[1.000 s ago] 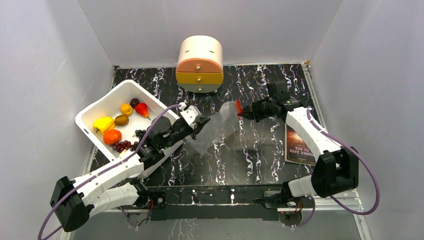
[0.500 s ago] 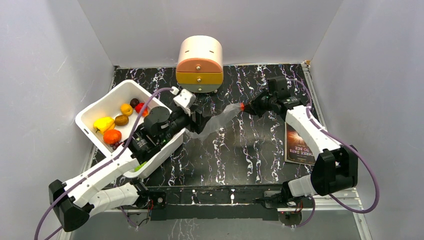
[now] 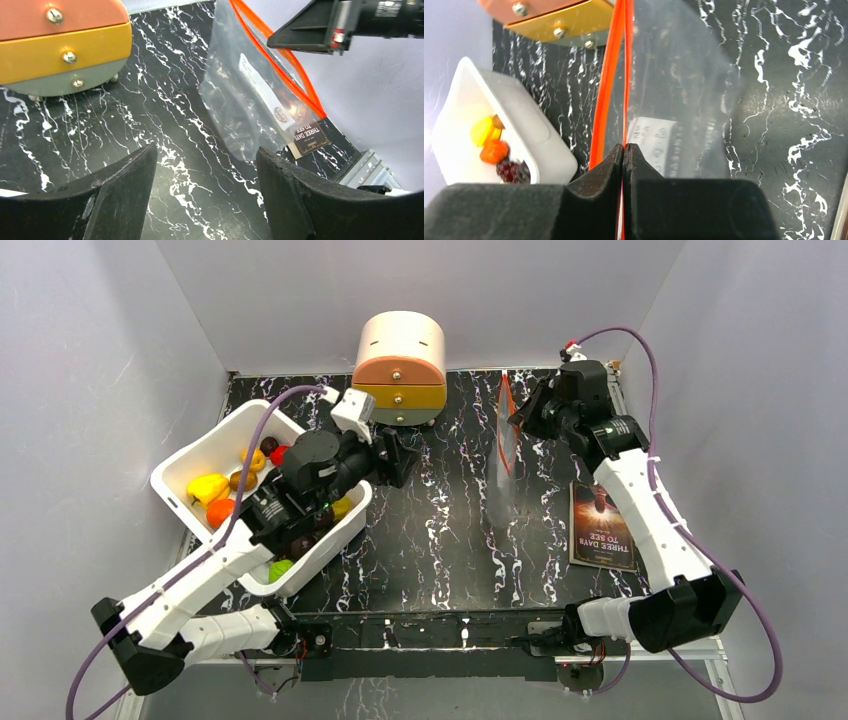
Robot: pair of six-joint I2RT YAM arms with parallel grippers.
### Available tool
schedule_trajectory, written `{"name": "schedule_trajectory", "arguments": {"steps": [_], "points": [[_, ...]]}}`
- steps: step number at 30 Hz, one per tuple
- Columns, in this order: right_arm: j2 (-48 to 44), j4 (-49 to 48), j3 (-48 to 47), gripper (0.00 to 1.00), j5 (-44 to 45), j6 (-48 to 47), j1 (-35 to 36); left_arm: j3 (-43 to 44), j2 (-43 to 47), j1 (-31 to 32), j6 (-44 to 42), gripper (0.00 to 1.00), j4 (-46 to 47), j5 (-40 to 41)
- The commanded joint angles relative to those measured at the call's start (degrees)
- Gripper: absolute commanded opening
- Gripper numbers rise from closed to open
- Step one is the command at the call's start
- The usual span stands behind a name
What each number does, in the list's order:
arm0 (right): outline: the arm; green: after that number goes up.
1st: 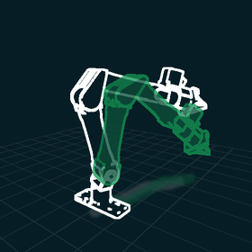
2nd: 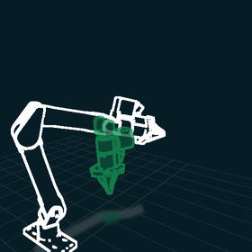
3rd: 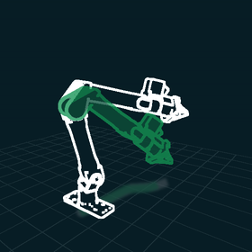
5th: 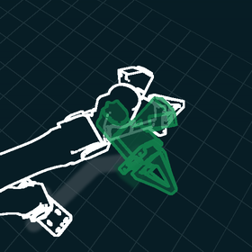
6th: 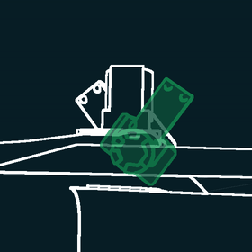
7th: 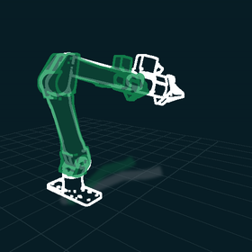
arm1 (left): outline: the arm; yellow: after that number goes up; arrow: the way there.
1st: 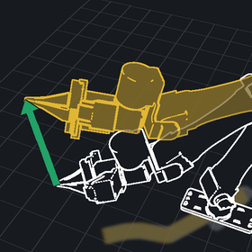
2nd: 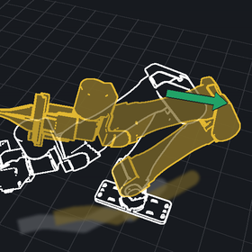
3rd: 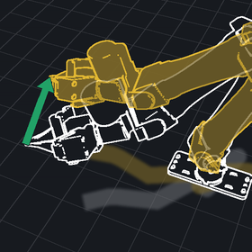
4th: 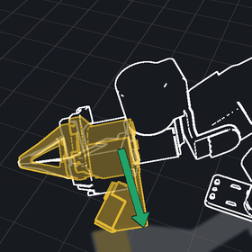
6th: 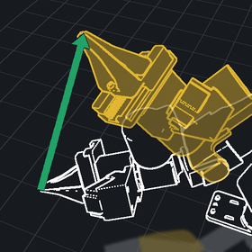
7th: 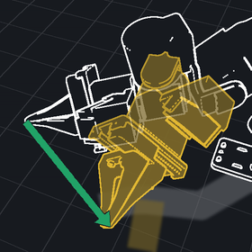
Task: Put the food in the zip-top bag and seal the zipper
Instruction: Open the zipper of the food storage bag.
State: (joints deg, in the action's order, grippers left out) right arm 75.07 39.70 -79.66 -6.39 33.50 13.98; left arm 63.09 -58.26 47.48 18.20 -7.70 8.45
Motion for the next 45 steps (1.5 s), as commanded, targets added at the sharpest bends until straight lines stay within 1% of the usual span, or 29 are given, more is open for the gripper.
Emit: {"name": "schedule_trajectory", "arguments": {"steps": [1, 3, 4, 8, 11, 14, 18, 24, 29, 31, 32, 34, 35, 37, 38, 40, 43, 45], "points": [[-2.55, -2.59, -0.66, 0.00, -9.26, -6.43, 1.07, 5.25, -5.21, 0.33, 5.70, 0.71, -4.66, 1.14], [-1.99, -4.80, 1.27, 0.00, -15.51, -5.56, 2.08, 7.28, -8.11, 0.35, 8.40, 0.71, -6.27, 2.12], [-1.93, -6.14, 2.39, 0.00, -16.25, -4.68, 3.59, 8.10, -9.40, 0.31, 9.41, 0.71, -6.65, 1.90], [-2.74, -11.00, 6.17, 0.00, -12.35, -2.09, 10.69, 9.63, -13.03, 0.33, 14.42, 0.73, -6.88, 0.24], [-3.22, -14.67, 8.49, 0.00, -10.42, -0.63, 14.84, 7.52, -13.95, 0.33, 18.28, 0.75, -4.98, 0.20], [-3.32, -15.44, 9.54, 0.00, -9.12, -0.03, 17.12, 4.99, -14.54, 0.11, 22.09, 0.74, -3.50, -0.43], [-4.10, -15.33, 10.09, 0.00, -6.06, -0.12, 19.18, 3.60, -15.49, -0.40, 25.39, 0.68, -4.90, -0.85], [-4.59, -16.14, 10.49, 0.00, -5.16, 0.24, 19.77, 3.86, -18.48, -2.55, 27.32, 0.52, -6.77, -6.48], [-4.39, -17.70, 11.26, 0.00, -7.60, 0.67, 19.93, 2.74, -21.18, -3.62, 27.22, 0.49, -4.18, -8.55], [-4.32, -17.35, 11.23, 0.00, -7.39, 0.54, 19.95, 2.48, -21.89, -4.24, 27.66, 0.45, -3.51, -9.45], [-4.17, -16.68, 11.09, 0.00, -6.89, 0.15, 19.93, 2.48, -22.04, -4.57, 27.68, 0.40, -3.39, -9.88], [-3.78, -14.19, 10.29, 0.00, -4.25, -0.69, 19.93, 2.47, -21.82, -5.01, 27.37, 0.27, -3.44, -9.84], [-3.59, -12.66, 9.65, 0.00, -2.29, -1.04, 19.95, 2.43, -21.48, -5.23, 27.23, 0.20, -3.45, -9.51], [-2.97, -9.02, 8.24, 0.00, 2.39, -1.56, 19.94, 2.15, -20.68, -5.76, 26.87, 0.10, -3.54, -9.16], [-2.47, -6.98, 7.08, 0.00, 5.04, -1.63, 19.90, 2.05, -20.44, -6.10, 26.77, 0.07, -3.50, -9.32], [-0.82, -2.25, 3.75, 0.00, 8.97, -2.78, 19.95, 1.84, -19.13, -6.74, 26.09, 0.04, -3.25, -10.57], [3.66, 8.98, -6.36, 0.00, 16.98, -4.22, 19.94, 1.75, -17.23, -7.01, 25.04, 0.00, -3.21, -10.35], [5.46, 14.01, -10.37, 0.00, 22.12, -4.67, 19.94, 1.99, -16.71, -7.10, 24.14, 0.00, -4.42, -9.12]]}}
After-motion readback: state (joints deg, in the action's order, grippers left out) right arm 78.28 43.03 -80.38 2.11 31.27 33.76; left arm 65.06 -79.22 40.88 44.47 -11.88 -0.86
